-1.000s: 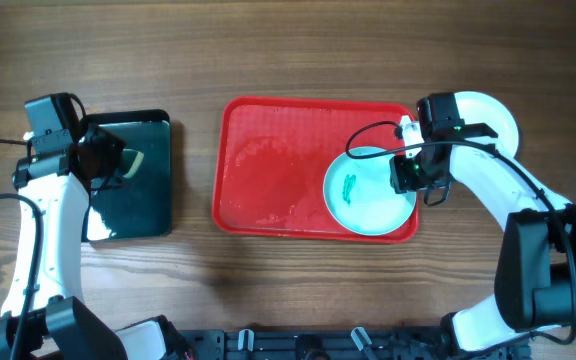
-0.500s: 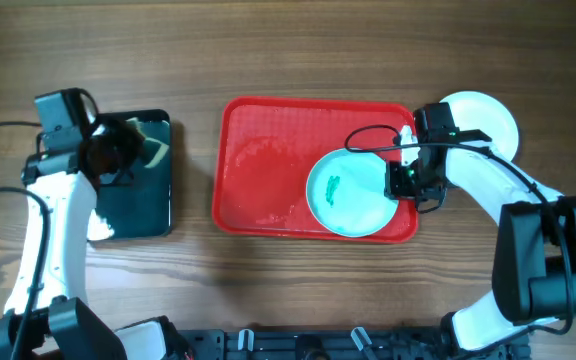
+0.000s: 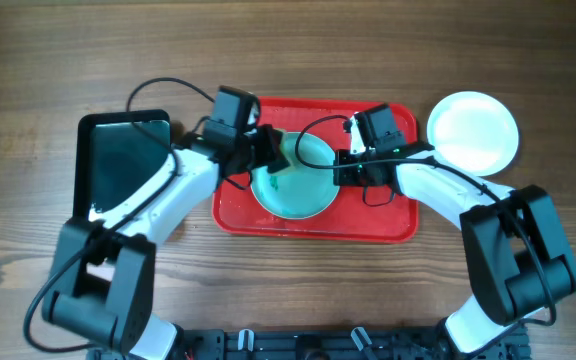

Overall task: Clean dirty plates on tray and stack at the side
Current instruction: 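Scrub the remaining blue plate with the sponge in the left gripper, then lift the blue plate with the right gripper onto the side stack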

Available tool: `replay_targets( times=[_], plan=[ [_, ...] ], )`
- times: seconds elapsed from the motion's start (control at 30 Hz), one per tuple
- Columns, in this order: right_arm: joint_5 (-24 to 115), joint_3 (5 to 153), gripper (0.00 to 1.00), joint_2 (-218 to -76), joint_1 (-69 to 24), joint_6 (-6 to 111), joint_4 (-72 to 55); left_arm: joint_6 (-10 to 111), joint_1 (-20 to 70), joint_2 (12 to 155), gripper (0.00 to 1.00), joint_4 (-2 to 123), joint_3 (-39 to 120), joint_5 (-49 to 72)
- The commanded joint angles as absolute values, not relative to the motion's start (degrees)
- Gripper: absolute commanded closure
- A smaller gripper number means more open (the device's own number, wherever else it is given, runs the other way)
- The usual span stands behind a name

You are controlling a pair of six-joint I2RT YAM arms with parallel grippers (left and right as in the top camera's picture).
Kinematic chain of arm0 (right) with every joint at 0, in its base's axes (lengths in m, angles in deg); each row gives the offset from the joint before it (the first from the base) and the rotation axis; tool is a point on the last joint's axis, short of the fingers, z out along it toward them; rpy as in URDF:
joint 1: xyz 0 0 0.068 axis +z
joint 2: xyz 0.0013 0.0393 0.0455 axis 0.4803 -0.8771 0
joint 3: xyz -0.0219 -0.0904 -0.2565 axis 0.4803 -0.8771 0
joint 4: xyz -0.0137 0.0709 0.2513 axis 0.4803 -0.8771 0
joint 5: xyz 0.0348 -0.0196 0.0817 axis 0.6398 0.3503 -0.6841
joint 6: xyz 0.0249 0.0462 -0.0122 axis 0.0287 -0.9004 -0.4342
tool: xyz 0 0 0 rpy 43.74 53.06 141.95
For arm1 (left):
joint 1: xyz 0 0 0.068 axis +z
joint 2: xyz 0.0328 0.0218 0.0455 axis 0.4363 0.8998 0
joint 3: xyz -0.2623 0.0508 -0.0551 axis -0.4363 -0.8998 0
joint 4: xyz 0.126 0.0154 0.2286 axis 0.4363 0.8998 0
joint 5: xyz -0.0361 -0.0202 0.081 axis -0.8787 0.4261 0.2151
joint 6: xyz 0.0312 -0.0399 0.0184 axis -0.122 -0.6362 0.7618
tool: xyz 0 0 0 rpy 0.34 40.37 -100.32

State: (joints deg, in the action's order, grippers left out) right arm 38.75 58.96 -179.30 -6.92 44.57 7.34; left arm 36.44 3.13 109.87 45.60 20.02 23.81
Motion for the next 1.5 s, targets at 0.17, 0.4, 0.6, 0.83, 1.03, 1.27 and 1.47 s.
replay_targets(
  times=[0.17,0.4,0.6,0.83,1.03,1.27,1.47],
  plan=[
    [41.4,58.7,0.96,-180.2,-6.6,41.1,7.0,31.8,-1.9,118.6,0.96,42.4,20.1,24.2],
    [41.8,58.7,0.96,-180.2,-6.6,42.6,4.5,34.8,-1.2,118.1,0.96,48.9,20.1,59.0],
    [41.8,58.7,0.96,-180.2,-6.6,42.6,4.7,37.4,-1.4,114.0,0.96,46.7,20.2,39.2],
    [41.8,58.7,0.96,-180.2,-6.6,42.6,4.6,37.4,-6.2,117.2,0.96,49.7,20.1,27.2],
    [41.8,58.7,0.96,-180.2,-6.6,44.1,4.2,37.4,-2.4,116.9,0.96,55.3,20.2,59.9],
    [41.3,63.2,0.95,-178.9,-6.6,44.8,3.8,36.3,6.5,97.9,0.96,56.0,21.7,53.5],
    [44.6,69.1,0.96,-171.7,-4.8,58.2,3.8,36.2,31.3,90.8,0.96,58.8,21.6,43.6]
  ],
)
